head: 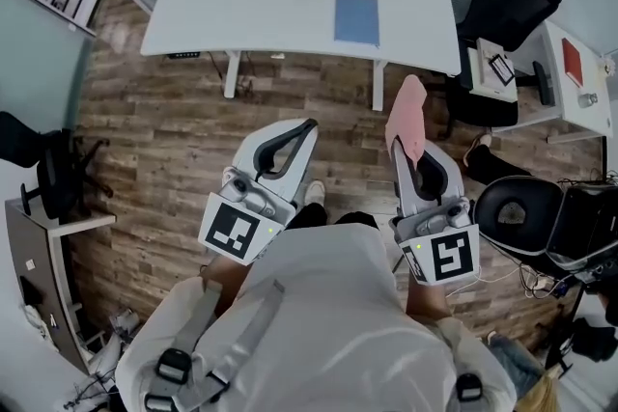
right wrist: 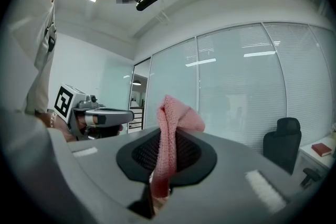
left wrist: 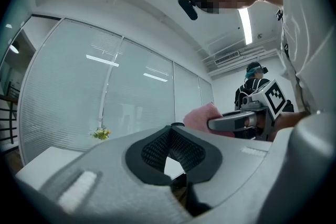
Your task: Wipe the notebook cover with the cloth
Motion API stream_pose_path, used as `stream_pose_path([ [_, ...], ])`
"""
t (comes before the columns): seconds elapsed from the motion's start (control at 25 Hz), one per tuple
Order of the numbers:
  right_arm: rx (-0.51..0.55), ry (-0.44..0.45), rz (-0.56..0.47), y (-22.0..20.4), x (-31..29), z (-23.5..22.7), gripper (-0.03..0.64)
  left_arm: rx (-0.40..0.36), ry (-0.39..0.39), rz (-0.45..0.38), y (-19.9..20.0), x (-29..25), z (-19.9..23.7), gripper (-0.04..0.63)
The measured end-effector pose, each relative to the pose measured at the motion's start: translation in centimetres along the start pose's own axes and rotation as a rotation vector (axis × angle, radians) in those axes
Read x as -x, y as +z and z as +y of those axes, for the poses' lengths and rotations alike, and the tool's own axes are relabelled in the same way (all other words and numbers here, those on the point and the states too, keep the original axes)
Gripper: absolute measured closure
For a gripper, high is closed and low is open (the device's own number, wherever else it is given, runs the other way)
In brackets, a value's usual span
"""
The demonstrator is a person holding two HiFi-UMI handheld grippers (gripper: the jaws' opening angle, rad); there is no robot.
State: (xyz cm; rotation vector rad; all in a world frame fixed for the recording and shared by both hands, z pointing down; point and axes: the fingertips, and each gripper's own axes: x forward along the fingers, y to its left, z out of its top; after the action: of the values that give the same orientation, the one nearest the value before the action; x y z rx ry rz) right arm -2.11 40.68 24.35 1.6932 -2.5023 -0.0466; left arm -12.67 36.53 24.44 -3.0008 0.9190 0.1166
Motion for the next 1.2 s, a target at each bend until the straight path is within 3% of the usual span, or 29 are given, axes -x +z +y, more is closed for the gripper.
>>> stream_pose_path([
  [0.64,-0.011,-0.030,0.001,-1.5,-8.6,-6.1,0.589,0.008,-0.005,0.008,-1.8,-7.2,7.3,0.594],
  [1.2,-0.026,-0.017,-0.023,-1.5,-16.9,-19.7,0.589,-0.005,-0.031,0.012,-2.2,-23.3,12.1,0.594],
])
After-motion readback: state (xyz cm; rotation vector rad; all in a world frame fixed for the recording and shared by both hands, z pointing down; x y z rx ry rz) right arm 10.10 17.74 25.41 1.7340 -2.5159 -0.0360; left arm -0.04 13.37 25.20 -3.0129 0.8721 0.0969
